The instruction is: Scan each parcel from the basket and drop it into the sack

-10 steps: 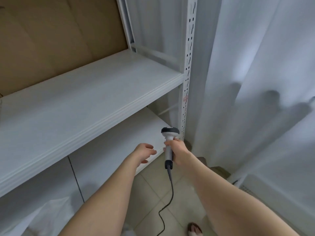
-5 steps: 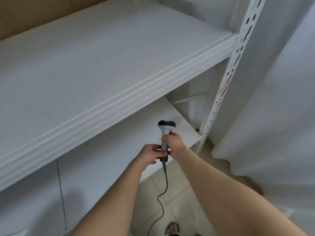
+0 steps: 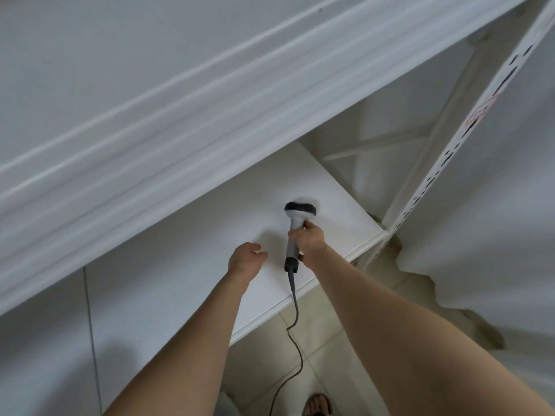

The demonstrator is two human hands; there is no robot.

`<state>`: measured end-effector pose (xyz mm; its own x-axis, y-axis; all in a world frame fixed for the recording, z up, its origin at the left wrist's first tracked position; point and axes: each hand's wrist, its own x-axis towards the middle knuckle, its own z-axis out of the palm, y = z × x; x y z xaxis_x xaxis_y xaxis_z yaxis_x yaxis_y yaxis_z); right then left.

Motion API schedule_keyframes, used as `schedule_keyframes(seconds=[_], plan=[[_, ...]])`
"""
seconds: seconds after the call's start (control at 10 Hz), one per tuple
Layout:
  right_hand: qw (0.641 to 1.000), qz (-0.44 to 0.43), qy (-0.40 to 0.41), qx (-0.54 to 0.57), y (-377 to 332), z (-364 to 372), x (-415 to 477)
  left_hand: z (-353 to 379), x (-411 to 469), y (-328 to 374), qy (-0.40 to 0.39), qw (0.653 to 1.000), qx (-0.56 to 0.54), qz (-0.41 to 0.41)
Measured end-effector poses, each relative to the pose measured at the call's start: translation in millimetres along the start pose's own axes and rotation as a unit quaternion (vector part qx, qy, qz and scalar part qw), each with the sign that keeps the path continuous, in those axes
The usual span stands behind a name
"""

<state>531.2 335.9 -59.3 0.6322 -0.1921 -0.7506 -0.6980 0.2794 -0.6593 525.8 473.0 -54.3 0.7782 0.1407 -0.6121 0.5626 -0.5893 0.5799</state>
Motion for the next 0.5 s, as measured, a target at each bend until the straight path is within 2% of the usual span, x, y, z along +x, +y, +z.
schedule_keyframes(seconds=[0.5], plan=[[0.999,-0.004,0.002,-0.053,5.6,-5.0,-4.7,-1.6,2.5,-1.8,-0.032,0.999,-0.020,-0.018]])
